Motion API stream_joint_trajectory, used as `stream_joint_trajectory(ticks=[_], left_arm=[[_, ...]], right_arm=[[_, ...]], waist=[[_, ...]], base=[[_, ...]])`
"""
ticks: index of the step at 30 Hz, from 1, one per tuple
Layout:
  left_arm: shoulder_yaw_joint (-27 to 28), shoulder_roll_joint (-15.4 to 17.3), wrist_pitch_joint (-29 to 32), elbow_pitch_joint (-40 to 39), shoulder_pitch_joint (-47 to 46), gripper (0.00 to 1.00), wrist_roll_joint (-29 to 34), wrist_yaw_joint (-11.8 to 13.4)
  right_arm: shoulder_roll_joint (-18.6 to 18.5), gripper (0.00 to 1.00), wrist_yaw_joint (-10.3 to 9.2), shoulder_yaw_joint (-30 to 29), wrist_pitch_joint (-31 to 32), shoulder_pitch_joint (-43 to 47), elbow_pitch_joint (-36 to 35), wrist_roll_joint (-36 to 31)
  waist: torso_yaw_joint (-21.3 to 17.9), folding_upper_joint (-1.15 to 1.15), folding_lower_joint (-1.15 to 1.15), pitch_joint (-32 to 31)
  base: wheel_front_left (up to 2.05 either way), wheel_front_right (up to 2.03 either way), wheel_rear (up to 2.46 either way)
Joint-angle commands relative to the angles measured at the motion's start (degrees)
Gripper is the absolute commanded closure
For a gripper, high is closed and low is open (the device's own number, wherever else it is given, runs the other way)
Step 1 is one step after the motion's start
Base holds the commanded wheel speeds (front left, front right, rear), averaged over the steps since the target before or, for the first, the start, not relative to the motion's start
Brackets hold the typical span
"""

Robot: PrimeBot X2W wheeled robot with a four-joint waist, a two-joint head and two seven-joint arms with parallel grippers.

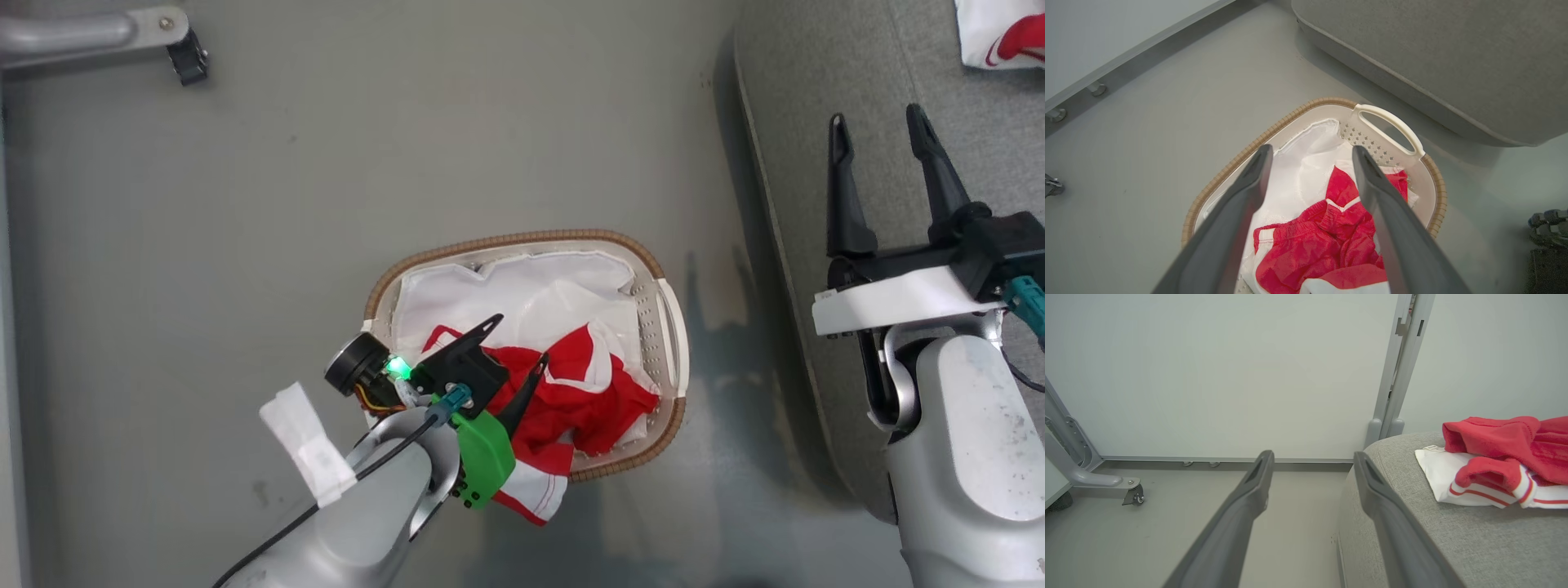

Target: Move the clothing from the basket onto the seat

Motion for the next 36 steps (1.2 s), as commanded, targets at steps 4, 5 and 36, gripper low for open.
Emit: stream_joint_trajectory(ticks=[4, 5, 36], left_arm=[[-7.62, -0.66, 1.8, 6.23, -7.02, 0.0, -2.85, -0.03], [-9.73, -0.84, 2.1, 7.6, -8.29, 0.0, -3.43, -0.03], [-25.36, 0.52, 6.29, 23.48, -23.52, 0.0, -11.04, -0.02]], right_arm=[[-0.16, 0.0, -0.08, 0.22, -0.28, -3.04, -2.66, 0.18], [-0.15, 0.0, -0.08, 0.38, -0.28, -3.68, -3.28, 0.23], [-0.15, 0.0, -0.08, 5.82, -0.28, -10.61, -12.86, 3.25]], waist=[[-4.1, 0.0, -0.01, 11.65], [-4.45, 0.0, -0.01, 12.79], [-11.31, 0.0, -0.01, 27.73]], base=[[0.0, 0.0, 0.0], [0.0, 0.0, 0.0], [0.0, 0.0, 0.0]])
